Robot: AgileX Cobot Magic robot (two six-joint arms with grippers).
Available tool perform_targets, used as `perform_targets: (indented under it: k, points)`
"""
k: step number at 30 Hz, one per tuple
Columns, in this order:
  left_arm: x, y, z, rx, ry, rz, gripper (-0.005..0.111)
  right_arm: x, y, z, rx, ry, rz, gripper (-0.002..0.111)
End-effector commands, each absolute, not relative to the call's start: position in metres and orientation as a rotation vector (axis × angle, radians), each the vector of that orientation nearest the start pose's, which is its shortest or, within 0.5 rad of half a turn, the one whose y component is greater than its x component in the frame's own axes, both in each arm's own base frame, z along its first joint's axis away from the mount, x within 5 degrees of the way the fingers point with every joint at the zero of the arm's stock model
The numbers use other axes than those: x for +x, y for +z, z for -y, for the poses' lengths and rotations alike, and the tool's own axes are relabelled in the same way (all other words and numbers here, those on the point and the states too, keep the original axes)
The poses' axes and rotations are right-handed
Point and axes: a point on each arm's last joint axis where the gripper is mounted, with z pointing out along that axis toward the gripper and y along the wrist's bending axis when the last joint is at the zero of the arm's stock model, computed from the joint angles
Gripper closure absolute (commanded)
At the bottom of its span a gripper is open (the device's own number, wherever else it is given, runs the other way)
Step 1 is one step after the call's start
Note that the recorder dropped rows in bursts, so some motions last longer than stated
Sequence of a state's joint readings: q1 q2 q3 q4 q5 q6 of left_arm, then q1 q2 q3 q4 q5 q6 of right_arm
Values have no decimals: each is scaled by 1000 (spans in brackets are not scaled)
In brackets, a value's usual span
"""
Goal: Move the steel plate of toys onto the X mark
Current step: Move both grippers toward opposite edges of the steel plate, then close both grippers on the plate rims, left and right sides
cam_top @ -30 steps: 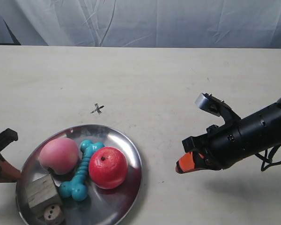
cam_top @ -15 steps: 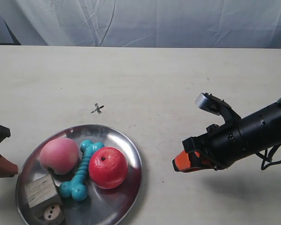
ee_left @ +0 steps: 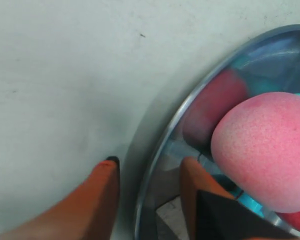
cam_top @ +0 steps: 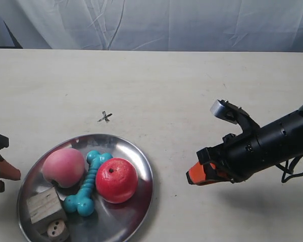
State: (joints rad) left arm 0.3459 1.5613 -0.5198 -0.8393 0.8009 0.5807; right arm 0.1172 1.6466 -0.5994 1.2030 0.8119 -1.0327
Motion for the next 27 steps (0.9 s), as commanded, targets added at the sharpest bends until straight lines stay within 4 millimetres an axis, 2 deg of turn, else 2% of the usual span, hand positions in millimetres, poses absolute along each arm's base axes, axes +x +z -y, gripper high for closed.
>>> perform_targets:
  k: [1, 4, 6, 9, 12, 16, 22, 27]
  points:
    - [205, 136, -20, -589, -846, -2888, 61, 232, 144, -89, -277, 1069, -2735, 74]
    - [204, 124, -8, -550, -853, -2954, 61, 233, 143, -88, -266, 1049, -2735, 74]
    - [205, 119, -6, -552, -862, -2975, 61, 233, 143, -88, -262, 1049, -2734, 74]
    - [206, 119, -7, -558, -844, -2967, 61, 232, 143, -90, -275, 1053, -2735, 74]
    - [206, 118, -10, -555, -797, -2965, 64, 229, 142, -101, -324, 1046, -2737, 74]
    - [209, 117, -11, -581, -780, -2939, 65, 231, 141, -102, -307, 1000, -2731, 74]
    - [210, 117, -1, -528, -785, -2954, 65, 234, 143, -104, -230, 1033, -2712, 74]
    - [210, 117, 0, -531, -785, -2951, 65, 234, 133, -110, -148, 1134, -2740, 74]
